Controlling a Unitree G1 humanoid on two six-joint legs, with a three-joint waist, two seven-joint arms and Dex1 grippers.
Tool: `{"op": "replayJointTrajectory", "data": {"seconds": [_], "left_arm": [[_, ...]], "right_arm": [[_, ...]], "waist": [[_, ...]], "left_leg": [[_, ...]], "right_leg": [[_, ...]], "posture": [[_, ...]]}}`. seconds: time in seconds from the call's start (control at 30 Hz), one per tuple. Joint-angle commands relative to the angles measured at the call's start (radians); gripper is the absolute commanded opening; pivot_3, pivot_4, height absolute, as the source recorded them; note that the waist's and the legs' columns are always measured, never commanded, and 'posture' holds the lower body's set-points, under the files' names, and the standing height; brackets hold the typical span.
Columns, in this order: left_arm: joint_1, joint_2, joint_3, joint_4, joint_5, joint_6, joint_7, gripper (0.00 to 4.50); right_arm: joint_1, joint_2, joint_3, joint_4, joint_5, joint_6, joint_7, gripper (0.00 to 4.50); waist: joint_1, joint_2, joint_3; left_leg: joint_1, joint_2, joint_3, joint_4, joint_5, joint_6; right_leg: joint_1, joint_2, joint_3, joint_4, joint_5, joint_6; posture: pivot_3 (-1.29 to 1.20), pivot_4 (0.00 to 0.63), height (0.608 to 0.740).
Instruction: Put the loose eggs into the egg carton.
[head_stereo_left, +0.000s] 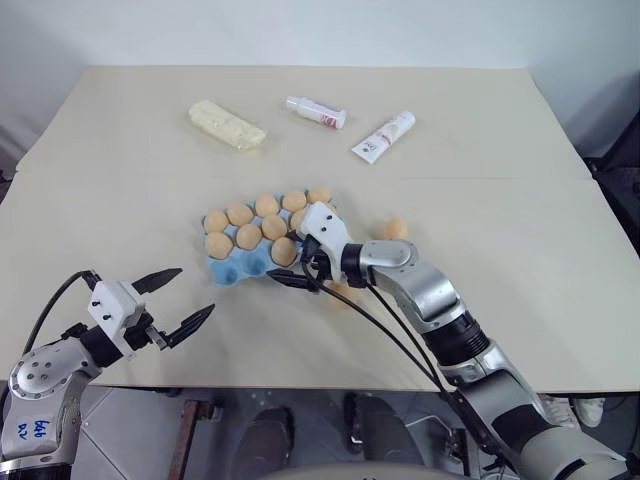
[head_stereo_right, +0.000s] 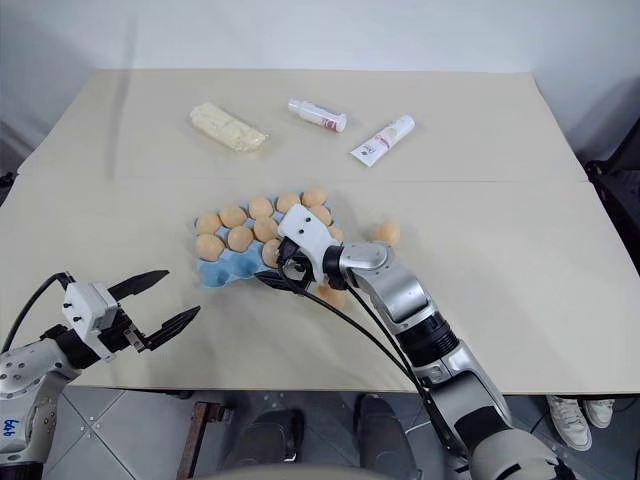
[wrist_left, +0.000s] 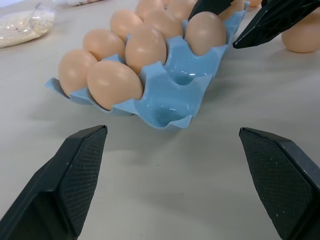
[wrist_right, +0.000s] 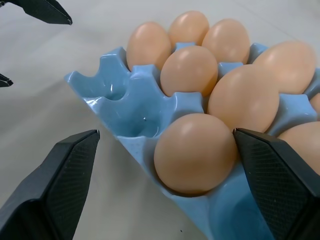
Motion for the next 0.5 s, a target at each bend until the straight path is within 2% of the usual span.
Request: {"op": "replayJointTrajectory", "data": {"seconds": [0.03,0.1,0.33,0.5], "left_arm": [[0.014,-0.001,0.031,-0.032,-0.017,-0.001,0.011,4.50],[0.015,-0.002,0.030,-0.033,-0.017,-0.002,0.013,4.50],[-0.006,0.001,0.020,-0.031,-0.015,0.001,0.023,4.50],[-0.013,0.001,0.014,-0.028,-0.014,0.002,0.022,4.50]], "right_arm": [[-0.020,0.011,-0.016,-0.003,0.000,-0.014,0.013,4.30],[-0.024,0.015,-0.014,0.004,0.001,-0.017,0.017,3.92],[-0.045,0.034,-0.015,0.026,0.002,-0.032,0.021,1.52],[-0.031,0.037,-0.067,-0.062,0.093,-0.054,0.095,1.52]], "waist": [[0.000,0.000,0.000],[-0.001,0.000,0.000],[-0.001,0.000,0.000],[-0.001,0.000,0.000]], "left_leg": [[0.000,0.000,0.000,0.000,0.000,0.000],[0.000,0.000,0.000,0.000,0.000,0.000],[0.000,0.000,0.000,-0.001,0.000,0.000],[-0.001,0.000,0.000,-0.001,0.000,0.000]], "right_leg": [[0.000,0.000,0.000,0.000,0.000,0.000],[0.000,0.000,0.000,0.001,0.000,0.000],[-0.001,0.000,0.000,0.000,0.000,0.000],[-0.002,0.000,0.000,0.001,0.000,0.000]], "posture": [[0.00,0.150,0.740],[0.00,0.150,0.740],[0.00,0.150,0.740],[0.00,0.150,0.740]]}}
